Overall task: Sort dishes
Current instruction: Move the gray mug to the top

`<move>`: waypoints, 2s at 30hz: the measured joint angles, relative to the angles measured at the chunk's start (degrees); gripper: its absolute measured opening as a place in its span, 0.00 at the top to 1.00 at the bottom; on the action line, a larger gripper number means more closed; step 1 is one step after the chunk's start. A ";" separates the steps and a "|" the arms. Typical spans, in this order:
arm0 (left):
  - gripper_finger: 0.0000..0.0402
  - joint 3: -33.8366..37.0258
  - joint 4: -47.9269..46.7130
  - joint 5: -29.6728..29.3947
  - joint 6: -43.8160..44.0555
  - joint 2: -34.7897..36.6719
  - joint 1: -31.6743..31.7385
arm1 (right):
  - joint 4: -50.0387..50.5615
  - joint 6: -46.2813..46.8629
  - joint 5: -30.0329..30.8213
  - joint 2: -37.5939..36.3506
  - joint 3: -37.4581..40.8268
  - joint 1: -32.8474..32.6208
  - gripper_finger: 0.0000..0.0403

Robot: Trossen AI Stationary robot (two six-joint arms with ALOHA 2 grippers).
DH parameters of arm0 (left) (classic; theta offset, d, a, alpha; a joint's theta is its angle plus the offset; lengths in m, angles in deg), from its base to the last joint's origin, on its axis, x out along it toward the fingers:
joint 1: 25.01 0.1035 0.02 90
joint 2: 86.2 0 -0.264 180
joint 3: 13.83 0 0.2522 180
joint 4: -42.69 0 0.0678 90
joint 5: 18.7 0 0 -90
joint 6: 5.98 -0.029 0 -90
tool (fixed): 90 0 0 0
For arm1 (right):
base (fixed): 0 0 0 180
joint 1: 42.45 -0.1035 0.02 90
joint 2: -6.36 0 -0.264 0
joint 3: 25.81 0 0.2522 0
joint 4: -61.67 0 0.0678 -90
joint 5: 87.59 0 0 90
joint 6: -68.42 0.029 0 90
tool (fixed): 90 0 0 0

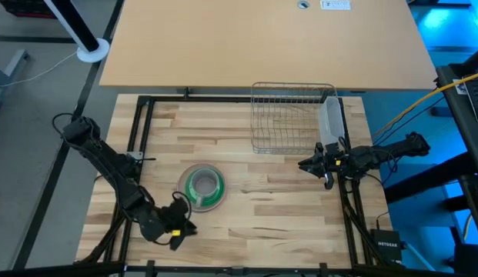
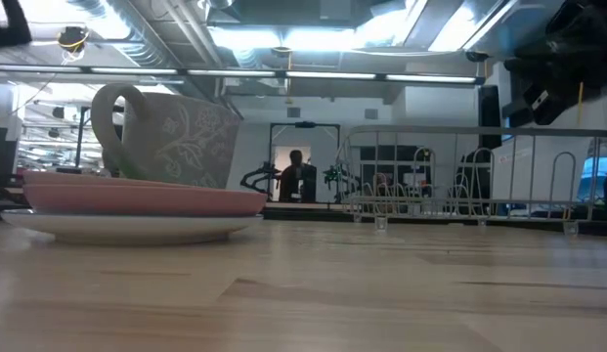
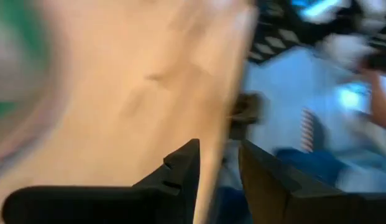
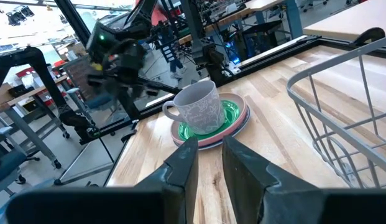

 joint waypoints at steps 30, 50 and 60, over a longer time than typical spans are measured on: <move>0.52 0.07 -14.78 -5.82 5.72 0.00 5.36 | 0.02 -0.05 0.00 0.00 0.00 0.00 0.81; 0.56 0.07 -14.71 -3.80 5.86 -4.35 11.23 | 0.02 -0.07 -0.02 0.00 0.00 0.00 0.81; 0.88 -0.02 -13.79 -4.20 1.47 -4.26 11.13 | 0.00 -0.07 -0.02 0.00 0.00 0.00 0.81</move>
